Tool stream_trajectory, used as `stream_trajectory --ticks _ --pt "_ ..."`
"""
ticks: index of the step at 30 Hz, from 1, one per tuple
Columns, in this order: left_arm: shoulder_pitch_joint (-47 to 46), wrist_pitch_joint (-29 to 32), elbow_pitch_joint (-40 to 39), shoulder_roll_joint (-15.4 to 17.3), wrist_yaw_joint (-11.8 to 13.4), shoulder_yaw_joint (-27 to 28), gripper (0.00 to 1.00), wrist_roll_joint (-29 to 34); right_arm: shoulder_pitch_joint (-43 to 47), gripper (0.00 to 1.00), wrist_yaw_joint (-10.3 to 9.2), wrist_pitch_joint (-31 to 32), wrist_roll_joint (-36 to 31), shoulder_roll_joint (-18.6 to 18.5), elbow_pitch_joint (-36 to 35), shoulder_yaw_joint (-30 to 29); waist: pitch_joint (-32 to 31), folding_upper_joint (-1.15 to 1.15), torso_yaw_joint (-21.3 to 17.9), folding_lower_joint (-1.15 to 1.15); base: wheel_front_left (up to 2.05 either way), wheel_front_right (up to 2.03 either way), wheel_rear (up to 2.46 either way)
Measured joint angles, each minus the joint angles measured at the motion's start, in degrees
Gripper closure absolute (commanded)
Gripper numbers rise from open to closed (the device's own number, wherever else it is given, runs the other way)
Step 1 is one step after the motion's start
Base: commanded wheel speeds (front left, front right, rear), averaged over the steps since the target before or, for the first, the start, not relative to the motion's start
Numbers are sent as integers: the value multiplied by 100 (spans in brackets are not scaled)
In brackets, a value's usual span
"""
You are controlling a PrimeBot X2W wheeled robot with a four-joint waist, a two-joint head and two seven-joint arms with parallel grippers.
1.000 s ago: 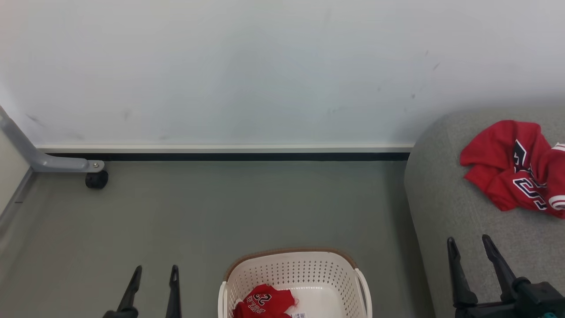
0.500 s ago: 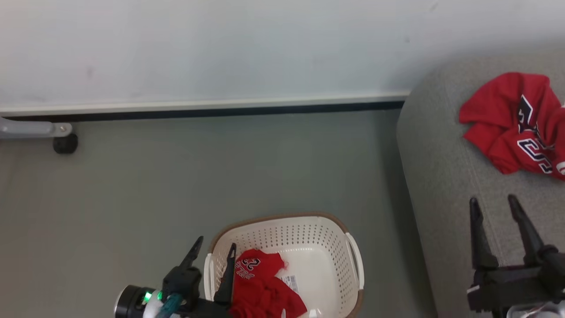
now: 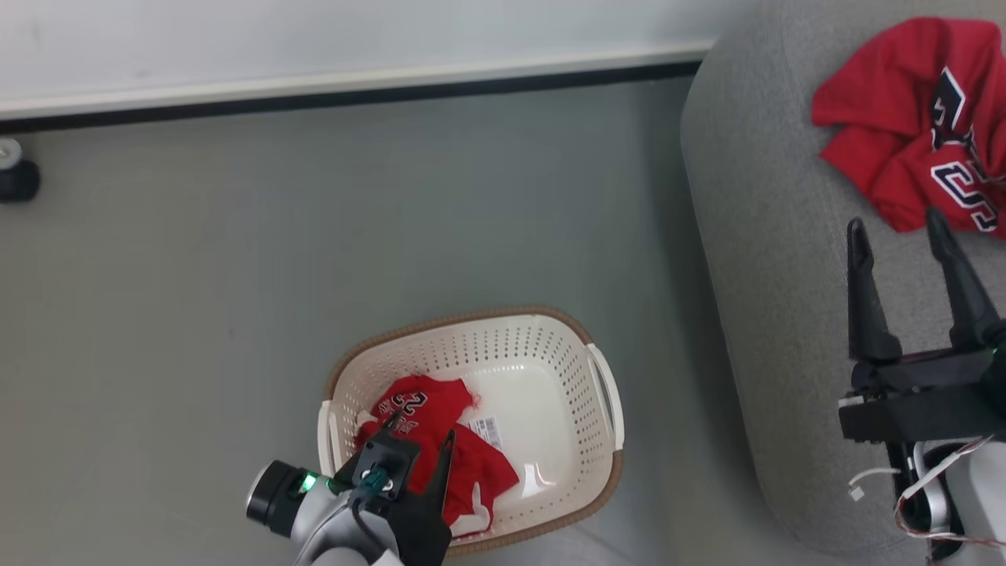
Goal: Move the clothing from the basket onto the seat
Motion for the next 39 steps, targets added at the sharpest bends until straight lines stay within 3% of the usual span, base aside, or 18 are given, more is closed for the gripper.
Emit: stream_trajectory --ticks 15,39 --pt "-1008 300 945 -63 -96 -481 0 299 -630 0 52 110 -147 -196 -421 -66 1152 0 -221 0 0 0 0" --pt "-2515 550 1862 -97 8 -648 0 553 -1539 0 97 157 -349 -147 -1105 55 2898 0 -470 -1 0 0 0"
